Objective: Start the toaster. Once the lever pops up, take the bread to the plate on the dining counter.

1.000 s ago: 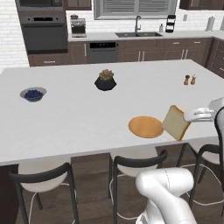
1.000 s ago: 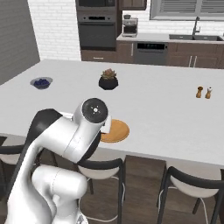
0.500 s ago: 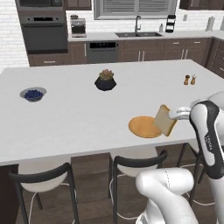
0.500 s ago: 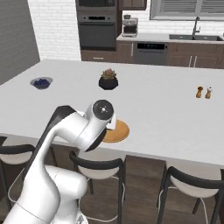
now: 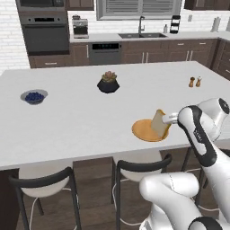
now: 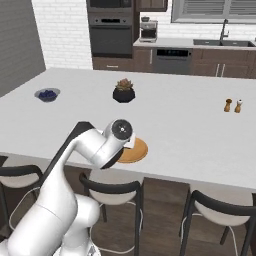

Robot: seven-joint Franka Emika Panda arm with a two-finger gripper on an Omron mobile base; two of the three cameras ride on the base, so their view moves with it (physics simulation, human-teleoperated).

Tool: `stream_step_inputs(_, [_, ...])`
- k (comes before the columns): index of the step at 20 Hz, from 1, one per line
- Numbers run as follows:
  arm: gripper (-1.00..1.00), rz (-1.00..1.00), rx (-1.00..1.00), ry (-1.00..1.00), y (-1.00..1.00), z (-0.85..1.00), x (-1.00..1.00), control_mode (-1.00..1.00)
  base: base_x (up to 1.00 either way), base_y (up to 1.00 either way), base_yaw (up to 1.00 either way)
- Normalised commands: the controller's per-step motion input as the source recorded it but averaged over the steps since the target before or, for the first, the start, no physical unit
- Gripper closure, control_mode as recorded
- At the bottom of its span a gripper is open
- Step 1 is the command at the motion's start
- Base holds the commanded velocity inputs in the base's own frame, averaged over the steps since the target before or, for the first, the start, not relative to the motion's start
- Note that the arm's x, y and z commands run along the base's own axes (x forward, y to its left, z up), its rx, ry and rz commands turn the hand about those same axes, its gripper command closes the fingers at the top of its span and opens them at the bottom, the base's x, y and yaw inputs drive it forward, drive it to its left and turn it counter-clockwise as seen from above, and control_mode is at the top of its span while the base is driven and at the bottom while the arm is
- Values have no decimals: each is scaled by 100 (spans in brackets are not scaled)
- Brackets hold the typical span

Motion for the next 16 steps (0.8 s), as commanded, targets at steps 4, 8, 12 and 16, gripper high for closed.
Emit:
stream_step_inputs(4, [100,0,0,0,0,-30,48,-100,0,0,0])
stream_step_inputs(8, [100,0,0,0,0,-28,31,-100,0,0,0])
stream_step_inputs(12, [100,0,0,0,0,-24,25,-100,0,0,0])
stream_step_inputs(16, [100,0,0,0,0,-25,36,-100,0,0,0])
